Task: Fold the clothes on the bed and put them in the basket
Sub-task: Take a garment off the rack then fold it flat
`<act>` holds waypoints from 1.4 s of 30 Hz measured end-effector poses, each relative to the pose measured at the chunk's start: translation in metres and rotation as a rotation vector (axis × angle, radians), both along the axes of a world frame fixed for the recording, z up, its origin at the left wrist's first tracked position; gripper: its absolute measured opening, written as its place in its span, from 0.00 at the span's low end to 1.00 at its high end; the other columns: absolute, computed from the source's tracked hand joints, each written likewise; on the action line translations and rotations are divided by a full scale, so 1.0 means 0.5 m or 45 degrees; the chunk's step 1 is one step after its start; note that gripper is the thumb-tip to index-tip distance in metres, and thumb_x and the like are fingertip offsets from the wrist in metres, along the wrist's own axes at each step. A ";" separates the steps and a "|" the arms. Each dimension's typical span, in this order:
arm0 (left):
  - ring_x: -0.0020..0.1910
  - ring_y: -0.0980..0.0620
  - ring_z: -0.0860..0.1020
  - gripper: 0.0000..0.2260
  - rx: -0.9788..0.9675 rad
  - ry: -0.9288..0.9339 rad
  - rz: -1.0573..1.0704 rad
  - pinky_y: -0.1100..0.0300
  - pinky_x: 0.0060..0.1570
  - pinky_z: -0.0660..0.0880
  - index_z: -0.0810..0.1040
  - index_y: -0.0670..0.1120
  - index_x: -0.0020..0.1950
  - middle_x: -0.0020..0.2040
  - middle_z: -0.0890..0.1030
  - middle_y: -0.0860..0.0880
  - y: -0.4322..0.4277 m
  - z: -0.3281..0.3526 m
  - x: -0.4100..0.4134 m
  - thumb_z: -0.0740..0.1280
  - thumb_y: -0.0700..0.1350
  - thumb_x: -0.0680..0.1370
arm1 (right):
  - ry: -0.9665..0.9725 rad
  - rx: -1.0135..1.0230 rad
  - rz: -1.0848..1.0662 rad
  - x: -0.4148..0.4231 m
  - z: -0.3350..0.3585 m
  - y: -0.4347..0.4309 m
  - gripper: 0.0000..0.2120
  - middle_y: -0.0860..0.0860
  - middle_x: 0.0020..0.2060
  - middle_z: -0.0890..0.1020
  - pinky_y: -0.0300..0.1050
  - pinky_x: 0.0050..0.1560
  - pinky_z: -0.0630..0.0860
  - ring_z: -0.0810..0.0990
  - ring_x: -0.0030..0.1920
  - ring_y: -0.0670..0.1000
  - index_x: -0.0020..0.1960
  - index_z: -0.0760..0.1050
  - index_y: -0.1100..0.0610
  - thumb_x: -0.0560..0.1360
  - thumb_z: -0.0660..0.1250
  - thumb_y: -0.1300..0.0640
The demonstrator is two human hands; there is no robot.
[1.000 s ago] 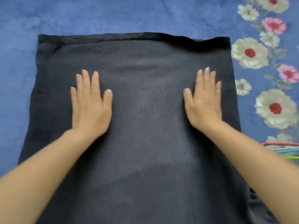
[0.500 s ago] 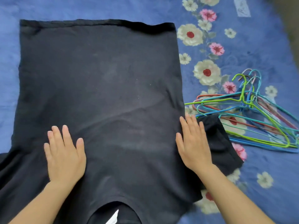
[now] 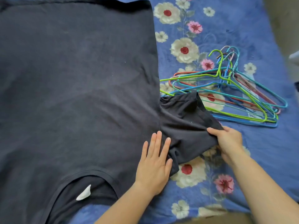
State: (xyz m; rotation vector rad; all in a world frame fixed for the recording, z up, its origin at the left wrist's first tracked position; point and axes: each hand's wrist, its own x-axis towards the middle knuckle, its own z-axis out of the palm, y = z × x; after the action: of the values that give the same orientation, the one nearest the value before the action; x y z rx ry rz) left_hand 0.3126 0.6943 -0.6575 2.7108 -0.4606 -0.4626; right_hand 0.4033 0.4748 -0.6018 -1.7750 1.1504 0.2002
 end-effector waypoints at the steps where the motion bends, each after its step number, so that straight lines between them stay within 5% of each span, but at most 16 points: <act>1: 0.78 0.41 0.55 0.27 0.018 0.002 -0.077 0.45 0.71 0.54 0.60 0.47 0.78 0.79 0.56 0.41 -0.003 0.000 -0.006 0.54 0.54 0.80 | -0.009 0.010 -0.060 -0.002 0.009 -0.015 0.07 0.53 0.38 0.82 0.49 0.42 0.78 0.80 0.38 0.54 0.47 0.81 0.59 0.70 0.73 0.66; 5: 0.78 0.51 0.46 0.27 -0.135 0.103 -0.239 0.53 0.75 0.43 0.61 0.51 0.78 0.80 0.52 0.47 0.004 0.029 -0.014 0.57 0.51 0.78 | -0.047 0.191 -0.247 -0.001 0.049 0.001 0.05 0.54 0.39 0.81 0.44 0.32 0.73 0.77 0.35 0.52 0.43 0.79 0.59 0.71 0.71 0.67; 7: 0.76 0.62 0.44 0.24 -0.527 0.375 0.046 0.63 0.74 0.37 0.64 0.52 0.76 0.79 0.52 0.53 0.007 0.053 0.012 0.58 0.45 0.79 | -0.188 0.248 -0.268 0.010 0.087 0.048 0.07 0.53 0.36 0.81 0.40 0.29 0.73 0.77 0.34 0.50 0.39 0.77 0.58 0.71 0.69 0.68; 8: 0.75 0.64 0.52 0.21 -0.739 0.593 0.282 0.64 0.75 0.43 0.69 0.52 0.73 0.78 0.59 0.54 0.011 0.076 0.032 0.59 0.42 0.80 | -0.306 0.274 -0.223 0.010 0.109 0.080 0.09 0.50 0.35 0.82 0.38 0.30 0.74 0.78 0.35 0.49 0.38 0.78 0.57 0.71 0.68 0.70; 11: 0.58 0.59 0.79 0.14 -1.498 1.115 1.171 0.57 0.65 0.70 0.78 0.50 0.62 0.61 0.81 0.49 0.054 0.120 0.095 0.56 0.47 0.82 | -0.571 0.318 0.285 -0.019 0.159 0.196 0.12 0.44 0.41 0.85 0.35 0.46 0.77 0.80 0.43 0.42 0.47 0.83 0.53 0.73 0.67 0.69; 13: 0.52 0.50 0.83 0.21 -1.840 1.284 1.509 0.52 0.57 0.73 0.76 0.46 0.63 0.54 0.84 0.45 0.109 0.117 0.118 0.51 0.56 0.82 | -0.473 0.390 0.797 -0.058 0.166 0.265 0.17 0.42 0.48 0.83 0.31 0.53 0.74 0.79 0.48 0.36 0.59 0.79 0.49 0.74 0.70 0.63; 16: 0.59 0.39 0.79 0.30 -2.044 1.264 1.575 0.41 0.63 0.71 0.74 0.40 0.66 0.59 0.81 0.38 0.193 0.109 0.135 0.51 0.63 0.80 | -0.149 0.438 1.298 -0.109 0.137 0.312 0.22 0.43 0.37 0.80 0.30 0.43 0.71 0.75 0.35 0.37 0.67 0.74 0.46 0.74 0.72 0.54; 18: 0.60 0.38 0.79 0.28 -1.897 1.250 1.488 0.41 0.62 0.72 0.76 0.42 0.65 0.59 0.81 0.39 0.214 0.115 0.142 0.56 0.63 0.79 | -0.085 0.224 1.276 -0.128 0.103 0.301 0.17 0.45 0.35 0.80 0.33 0.41 0.71 0.75 0.34 0.40 0.63 0.77 0.46 0.74 0.70 0.53; 21: 0.51 0.50 0.83 0.12 -1.331 0.983 1.207 0.55 0.49 0.78 0.80 0.49 0.57 0.52 0.85 0.48 0.205 0.119 0.154 0.66 0.53 0.78 | -0.059 -0.204 1.145 -0.144 0.061 0.262 0.05 0.45 0.31 0.76 0.44 0.42 0.71 0.75 0.35 0.44 0.49 0.76 0.46 0.74 0.68 0.53; 24: 0.44 0.58 0.80 0.04 -1.061 0.425 1.168 0.65 0.47 0.75 0.80 0.51 0.50 0.46 0.84 0.52 0.192 0.100 0.151 0.65 0.46 0.80 | 0.089 -0.393 1.152 -0.161 0.041 0.231 0.08 0.45 0.34 0.71 0.48 0.42 0.69 0.73 0.39 0.49 0.47 0.69 0.50 0.75 0.67 0.49; 26: 0.48 0.54 0.81 0.06 -1.010 0.297 1.298 0.61 0.49 0.75 0.79 0.51 0.51 0.45 0.83 0.54 0.191 0.095 0.141 0.62 0.46 0.81 | 0.237 -0.396 1.234 -0.172 0.032 0.224 0.10 0.44 0.36 0.69 0.49 0.43 0.70 0.73 0.42 0.51 0.48 0.67 0.51 0.75 0.66 0.48; 30: 0.54 0.59 0.78 0.17 -0.972 0.454 1.263 0.62 0.52 0.72 0.72 0.55 0.63 0.52 0.79 0.62 0.209 0.102 0.117 0.68 0.54 0.76 | 0.280 -0.466 1.234 -0.176 0.028 0.238 0.09 0.45 0.40 0.71 0.50 0.44 0.72 0.73 0.44 0.52 0.49 0.66 0.51 0.76 0.64 0.49; 34: 0.50 0.58 0.77 0.36 -0.691 0.672 0.759 0.63 0.48 0.73 0.54 0.59 0.74 0.53 0.78 0.59 0.232 0.136 0.110 0.72 0.51 0.73 | 0.042 -0.640 1.201 -0.158 0.028 0.272 0.12 0.48 0.51 0.72 0.50 0.50 0.71 0.72 0.52 0.52 0.55 0.71 0.54 0.75 0.66 0.52; 37: 0.52 0.52 0.79 0.33 -0.717 0.754 0.908 0.55 0.54 0.77 0.56 0.59 0.73 0.56 0.79 0.55 0.251 0.137 0.108 0.70 0.48 0.74 | 0.028 -0.751 1.247 -0.147 0.017 0.303 0.13 0.53 0.53 0.73 0.54 0.52 0.71 0.72 0.55 0.57 0.56 0.72 0.58 0.73 0.67 0.56; 40: 0.43 0.49 0.81 0.37 -0.632 0.747 0.856 0.50 0.49 0.79 0.52 0.64 0.73 0.47 0.82 0.53 0.260 0.128 0.079 0.69 0.45 0.72 | -0.132 -0.889 1.257 -0.133 0.013 0.340 0.20 0.55 0.58 0.74 0.57 0.51 0.72 0.73 0.57 0.60 0.61 0.73 0.59 0.70 0.65 0.56; 42: 0.37 0.48 0.81 0.38 -0.624 0.742 0.825 0.50 0.46 0.80 0.50 0.66 0.74 0.40 0.82 0.49 0.264 0.118 0.054 0.69 0.43 0.73 | -0.214 -0.894 1.371 -0.115 0.013 0.369 0.29 0.55 0.70 0.69 0.59 0.61 0.68 0.66 0.69 0.58 0.72 0.68 0.54 0.71 0.62 0.52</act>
State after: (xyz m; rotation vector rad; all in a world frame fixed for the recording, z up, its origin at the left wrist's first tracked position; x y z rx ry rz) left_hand 0.3395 0.8264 -0.5986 1.9644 0.4041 -0.7770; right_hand 0.3458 0.6593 -0.5951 -2.8358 -0.0003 0.2825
